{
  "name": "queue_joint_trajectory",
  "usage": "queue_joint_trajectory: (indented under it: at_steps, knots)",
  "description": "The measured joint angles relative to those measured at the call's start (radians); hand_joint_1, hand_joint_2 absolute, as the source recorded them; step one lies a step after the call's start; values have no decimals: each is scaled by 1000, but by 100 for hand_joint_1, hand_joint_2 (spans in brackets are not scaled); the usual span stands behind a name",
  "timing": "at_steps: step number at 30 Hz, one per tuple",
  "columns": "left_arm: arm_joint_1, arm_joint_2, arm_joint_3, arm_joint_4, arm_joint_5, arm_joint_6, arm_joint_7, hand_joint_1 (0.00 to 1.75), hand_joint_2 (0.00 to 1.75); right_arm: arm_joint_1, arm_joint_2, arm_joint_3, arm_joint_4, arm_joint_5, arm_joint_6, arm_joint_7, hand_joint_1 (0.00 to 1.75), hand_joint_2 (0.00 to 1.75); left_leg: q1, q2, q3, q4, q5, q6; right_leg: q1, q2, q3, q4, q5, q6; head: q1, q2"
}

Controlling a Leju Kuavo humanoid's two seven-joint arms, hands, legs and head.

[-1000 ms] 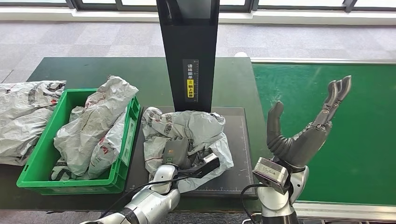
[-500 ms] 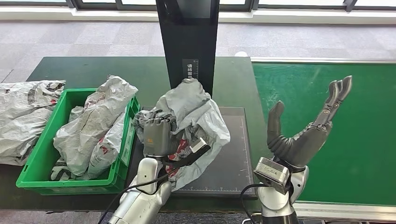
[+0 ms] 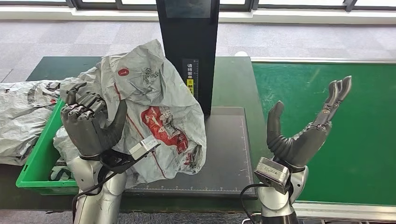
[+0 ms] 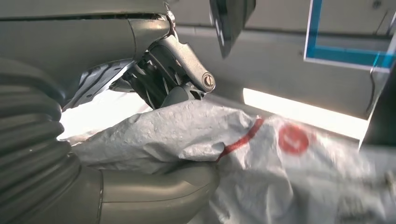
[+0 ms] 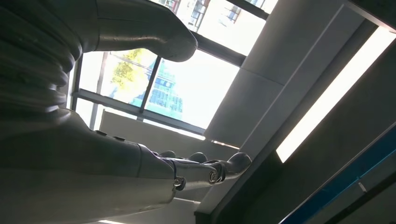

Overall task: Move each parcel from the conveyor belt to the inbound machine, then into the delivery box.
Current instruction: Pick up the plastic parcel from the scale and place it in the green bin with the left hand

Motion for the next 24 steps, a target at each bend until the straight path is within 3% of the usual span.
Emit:
queue_joint_trajectory:
  at_steps: [12, 24]
  knots:
    - [36, 4, 204, -173, 307, -1, -284, 175, 175, 0, 0, 0, 0, -13, 0, 0, 0, 175, 0, 0, 0, 0, 0, 0, 0, 0, -1, 0, 0, 0, 0, 0]
    - [-109, -29, 572, -77, 220, -2, -301, 175, 175, -1, 0, 9, 0, -12, 0, 0, 0, 175, 1, 0, 0, 0, 1, -1, 0, 0, 0, 0, 1, -1, 0, 0]
